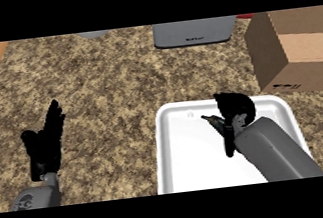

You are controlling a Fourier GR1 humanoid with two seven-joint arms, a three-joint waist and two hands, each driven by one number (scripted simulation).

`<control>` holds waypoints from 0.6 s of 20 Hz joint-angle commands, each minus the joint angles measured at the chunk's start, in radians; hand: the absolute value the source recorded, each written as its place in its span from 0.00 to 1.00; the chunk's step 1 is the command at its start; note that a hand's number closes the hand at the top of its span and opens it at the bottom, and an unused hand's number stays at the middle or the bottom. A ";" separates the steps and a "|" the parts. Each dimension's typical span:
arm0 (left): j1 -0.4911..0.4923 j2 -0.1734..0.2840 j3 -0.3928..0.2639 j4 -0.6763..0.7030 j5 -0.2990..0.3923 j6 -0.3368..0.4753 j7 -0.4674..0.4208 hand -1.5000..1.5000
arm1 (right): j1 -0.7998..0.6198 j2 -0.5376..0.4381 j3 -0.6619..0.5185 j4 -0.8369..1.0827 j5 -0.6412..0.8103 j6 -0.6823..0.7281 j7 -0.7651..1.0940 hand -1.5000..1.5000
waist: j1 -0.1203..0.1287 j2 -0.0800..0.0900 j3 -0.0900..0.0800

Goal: Pick the eggplant from the tray and place it in the cardboard box

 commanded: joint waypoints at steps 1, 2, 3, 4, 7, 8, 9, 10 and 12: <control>-0.026 -0.029 0.004 0.050 -0.017 0.002 -0.015 0.50 | -0.024 0.047 -0.027 0.093 0.068 -0.038 -0.054 0.00 | 0.001 0.001 0.000; 0.001 -0.021 -0.017 -0.080 -0.022 0.011 0.088 0.50 | 0.037 0.029 -0.006 -0.015 0.077 -0.015 -0.016 0.00 | 0.000 -0.001 0.000; -0.038 -0.020 0.013 -0.012 -0.014 0.000 0.039 0.50 | 0.001 0.066 -0.033 0.023 0.074 0.015 -0.006 0.00 | -0.001 0.000 0.000; 0.038 0.023 0.042 -0.034 0.022 -0.063 -0.001 0.50 | -0.006 0.030 -0.052 0.047 0.076 -0.003 -0.058 0.00 | 0.002 0.000 0.000; 0.027 -0.031 0.005 -0.064 -0.037 0.016 0.028 0.50 | 0.004 0.067 -0.036 0.150 0.133 -0.075 -0.117 1.00 | 0.002 0.000 0.000; 0.017 0.013 0.015 -0.102 -0.010 -0.030 0.086 0.50 | 0.022 0.033 -0.023 0.096 0.098 -0.038 -0.176 1.00 | 0.002 -0.001 0.000; 0.027 -0.030 0.009 -0.006 -0.023 -0.014 -0.023 0.50 | 0.007 0.104 0.002 0.099 0.121 -0.099 -0.153 1.00 | 0.002 0.001 0.000; -0.014 0.005 0.046 0.039 -0.004 -0.038 -0.024 0.50 | 0.036 0.056 0.010 0.063 0.131 -0.126 -0.216 1.00 | -0.002 0.001 0.000; 0.018 0.016 0.034 -0.084 -0.002 -0.037 0.068 0.50 | 0.061 0.053 0.044 0.047 0.188 -0.155 -0.213 1.00 | 0.001 -0.001 0.000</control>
